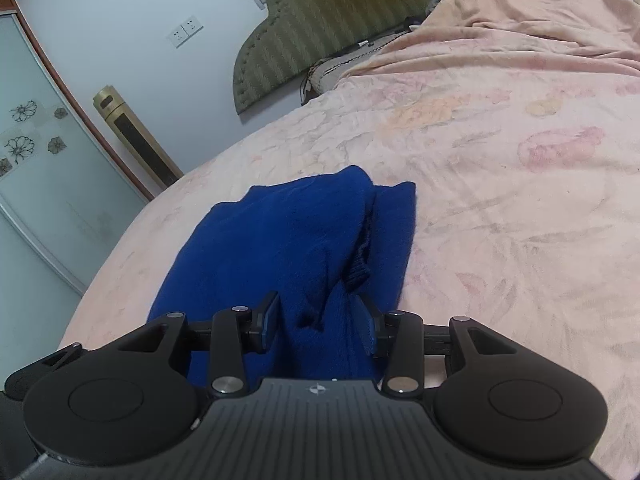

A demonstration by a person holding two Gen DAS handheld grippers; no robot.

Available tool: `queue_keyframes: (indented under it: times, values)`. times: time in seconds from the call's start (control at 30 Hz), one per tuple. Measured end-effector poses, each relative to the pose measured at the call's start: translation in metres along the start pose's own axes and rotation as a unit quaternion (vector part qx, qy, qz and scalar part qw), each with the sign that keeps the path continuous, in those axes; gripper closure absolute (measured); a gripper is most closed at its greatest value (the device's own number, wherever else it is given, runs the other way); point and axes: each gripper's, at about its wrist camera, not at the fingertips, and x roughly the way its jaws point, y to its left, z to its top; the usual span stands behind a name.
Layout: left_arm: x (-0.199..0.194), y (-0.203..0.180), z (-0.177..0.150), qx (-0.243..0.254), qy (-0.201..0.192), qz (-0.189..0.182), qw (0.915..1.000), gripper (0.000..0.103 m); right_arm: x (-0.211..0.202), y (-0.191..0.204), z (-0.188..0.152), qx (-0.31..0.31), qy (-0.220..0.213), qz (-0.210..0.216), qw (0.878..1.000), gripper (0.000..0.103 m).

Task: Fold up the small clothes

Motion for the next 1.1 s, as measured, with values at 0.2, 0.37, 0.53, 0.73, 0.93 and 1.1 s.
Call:
queue_keyframes:
  times: [0.2, 0.37, 0.53, 0.73, 0.93, 1.1]
  values:
    - [-0.006, 0.006, -0.005, -0.009, 0.003, 0.007, 0.9999, 0.024, -0.01, -0.005, -0.008, 0.014, -0.007, -0.006, 1.0, 0.058]
    - [-0.009, 0.012, -0.01, -0.022, 0.007, 0.013, 0.9997, 0.023, -0.018, -0.008, -0.018, 0.017, -0.006, -0.014, 1.0, 0.056]
    - [-0.019, 0.031, -0.019, -0.046, 0.007, 0.023, 0.9987, 0.023, -0.022, -0.015, -0.031, 0.03, 0.0, -0.029, 0.999, 0.056]
    - [-0.02, 0.064, -0.04, -0.086, 0.028, 0.046, 0.9948, 0.022, -0.032, -0.017, -0.04, 0.03, -0.001, -0.027, 0.999, 0.056]
    - [-0.028, 0.086, -0.04, -0.141, 0.032, 0.031, 0.989, 0.023, -0.038, 0.012, -0.048, -0.038, -0.023, -0.092, 0.995, 0.053]
    - [-0.03, 0.085, -0.044, -0.157, 0.039, 0.044, 0.9859, 0.022, -0.05, 0.051, -0.062, -0.112, -0.038, -0.093, 0.989, 0.028]
